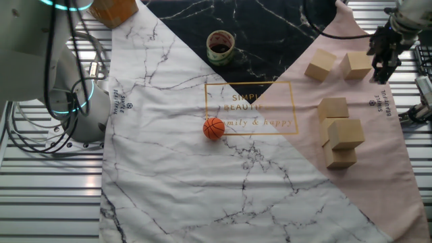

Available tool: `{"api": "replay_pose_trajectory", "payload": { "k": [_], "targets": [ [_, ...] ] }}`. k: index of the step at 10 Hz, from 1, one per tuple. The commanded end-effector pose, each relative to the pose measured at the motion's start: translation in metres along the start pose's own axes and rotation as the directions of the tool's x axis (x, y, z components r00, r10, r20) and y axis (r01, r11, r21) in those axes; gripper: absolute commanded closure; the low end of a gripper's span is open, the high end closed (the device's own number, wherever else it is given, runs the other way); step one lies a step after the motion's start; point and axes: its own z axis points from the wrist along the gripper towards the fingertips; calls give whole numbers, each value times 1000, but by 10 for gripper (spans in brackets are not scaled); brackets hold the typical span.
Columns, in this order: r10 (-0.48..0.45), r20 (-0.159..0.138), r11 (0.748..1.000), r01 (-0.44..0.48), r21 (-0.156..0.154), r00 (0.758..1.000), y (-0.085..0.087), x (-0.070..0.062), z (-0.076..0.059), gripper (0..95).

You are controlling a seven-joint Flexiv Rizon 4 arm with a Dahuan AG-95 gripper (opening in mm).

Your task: Stack the blocks into a pyramid shape

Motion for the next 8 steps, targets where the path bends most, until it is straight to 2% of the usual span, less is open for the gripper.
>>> {"api": "replay_pose_trajectory", "payload": {
  "k": [1,2,5,8],
  "targets": [
    [-31,5,999,31,-10,1000,8,9,5,190],
    [-64,7,998,64,-13,998,11,10,8,190],
    [-73,6,997,73,-10,997,23,16,20,190],
    [-76,11,997,76,-12,997,25,16,30,190]
  ]
}}
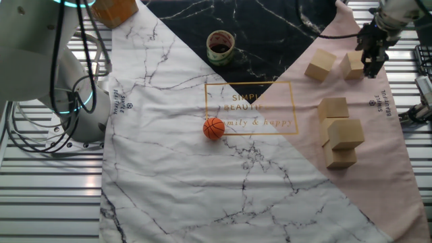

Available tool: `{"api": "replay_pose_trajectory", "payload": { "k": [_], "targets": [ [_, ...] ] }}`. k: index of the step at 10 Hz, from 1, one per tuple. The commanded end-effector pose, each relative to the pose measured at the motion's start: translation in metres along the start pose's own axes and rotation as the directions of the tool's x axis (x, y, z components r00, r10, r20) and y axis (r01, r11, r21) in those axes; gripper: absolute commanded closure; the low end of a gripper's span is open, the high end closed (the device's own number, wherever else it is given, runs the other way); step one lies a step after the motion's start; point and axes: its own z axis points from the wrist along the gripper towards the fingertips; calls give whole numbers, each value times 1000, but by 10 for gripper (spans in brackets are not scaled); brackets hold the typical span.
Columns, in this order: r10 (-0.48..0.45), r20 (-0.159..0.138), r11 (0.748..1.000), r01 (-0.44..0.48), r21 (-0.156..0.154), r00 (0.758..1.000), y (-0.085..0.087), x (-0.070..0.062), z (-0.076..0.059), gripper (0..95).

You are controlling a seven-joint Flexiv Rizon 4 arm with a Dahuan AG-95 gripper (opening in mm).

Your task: Stack the blocks into a pyramid shape

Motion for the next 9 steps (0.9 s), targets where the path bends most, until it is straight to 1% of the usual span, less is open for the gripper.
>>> {"api": "replay_pose_trajectory", "payload": {
  "k": [1,9],
  "targets": [
    [-4,2,1000,4,4,1000,0,2,0,190],
    [11,-10,1000,-11,16,1000,0,2,0,190]
  ]
}}
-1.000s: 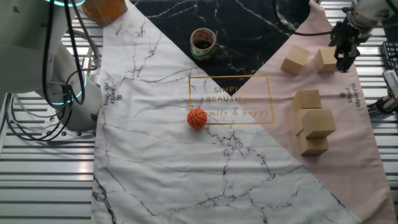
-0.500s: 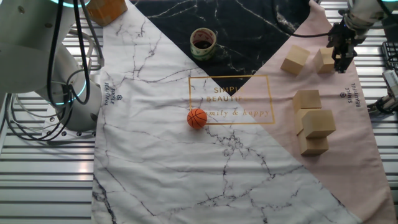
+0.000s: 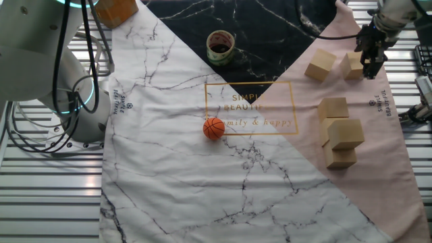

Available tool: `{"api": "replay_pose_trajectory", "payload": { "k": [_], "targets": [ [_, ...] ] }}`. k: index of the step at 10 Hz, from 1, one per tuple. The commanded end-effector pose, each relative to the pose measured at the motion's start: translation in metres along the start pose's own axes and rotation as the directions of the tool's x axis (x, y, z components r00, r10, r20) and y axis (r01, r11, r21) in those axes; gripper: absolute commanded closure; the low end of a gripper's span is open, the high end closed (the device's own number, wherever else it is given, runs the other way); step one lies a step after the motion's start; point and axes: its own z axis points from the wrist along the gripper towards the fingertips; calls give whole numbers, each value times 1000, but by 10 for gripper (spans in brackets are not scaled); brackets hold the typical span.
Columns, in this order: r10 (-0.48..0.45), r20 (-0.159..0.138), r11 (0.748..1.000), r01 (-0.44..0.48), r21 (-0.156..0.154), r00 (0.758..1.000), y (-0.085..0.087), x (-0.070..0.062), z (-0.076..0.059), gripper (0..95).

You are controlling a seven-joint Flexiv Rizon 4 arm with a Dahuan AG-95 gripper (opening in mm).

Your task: Stack the blocks into a pyramid shape

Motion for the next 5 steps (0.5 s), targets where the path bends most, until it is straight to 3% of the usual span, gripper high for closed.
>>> {"api": "replay_pose_trajectory", "payload": {
  "k": [1,2,3,4,5],
  "targets": [
    [-8,-2,1000,8,3,1000,-1,1,-1,190],
    [-35,-2,999,35,1,999,-1,1,-1,190],
    [-93,-19,996,93,-4,996,-1,1,-1,380],
    [-120,-15,993,120,-11,993,-1,1,-1,380],
    [-152,2,988,152,-8,988,-1,1,-1,190]
  ]
}}
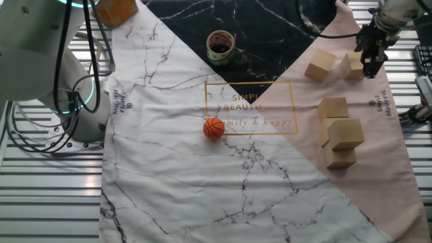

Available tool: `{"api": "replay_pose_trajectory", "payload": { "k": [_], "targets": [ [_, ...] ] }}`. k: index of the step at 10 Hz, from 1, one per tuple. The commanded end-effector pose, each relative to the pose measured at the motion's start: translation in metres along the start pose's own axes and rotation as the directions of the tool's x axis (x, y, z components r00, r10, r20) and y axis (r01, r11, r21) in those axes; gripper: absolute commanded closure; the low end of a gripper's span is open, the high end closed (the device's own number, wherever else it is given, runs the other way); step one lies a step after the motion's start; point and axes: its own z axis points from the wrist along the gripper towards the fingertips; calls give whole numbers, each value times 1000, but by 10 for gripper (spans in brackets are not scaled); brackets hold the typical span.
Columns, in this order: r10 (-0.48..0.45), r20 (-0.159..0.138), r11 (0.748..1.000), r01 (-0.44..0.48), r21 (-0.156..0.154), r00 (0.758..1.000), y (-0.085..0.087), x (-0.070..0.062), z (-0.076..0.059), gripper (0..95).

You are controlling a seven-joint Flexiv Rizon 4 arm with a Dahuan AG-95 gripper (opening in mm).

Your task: Stack the blocks into a pyramid shape

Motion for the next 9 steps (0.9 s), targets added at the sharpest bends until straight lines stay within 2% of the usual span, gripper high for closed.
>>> {"api": "replay_pose_trajectory", "payload": {
  "k": [1,4,6,8,9],
  "targets": [
    [-107,19,994,107,-7,994,1,0,0,190],
    [-76,5,997,76,-7,997,1,0,0,190],
    [-38,5,999,38,-7,999,1,0,0,190],
    [6,6,1000,-6,2,1000,1,0,0,190],
    [30,-3,1000,-30,8,1000,2,-2,0,190]
  ]
}}
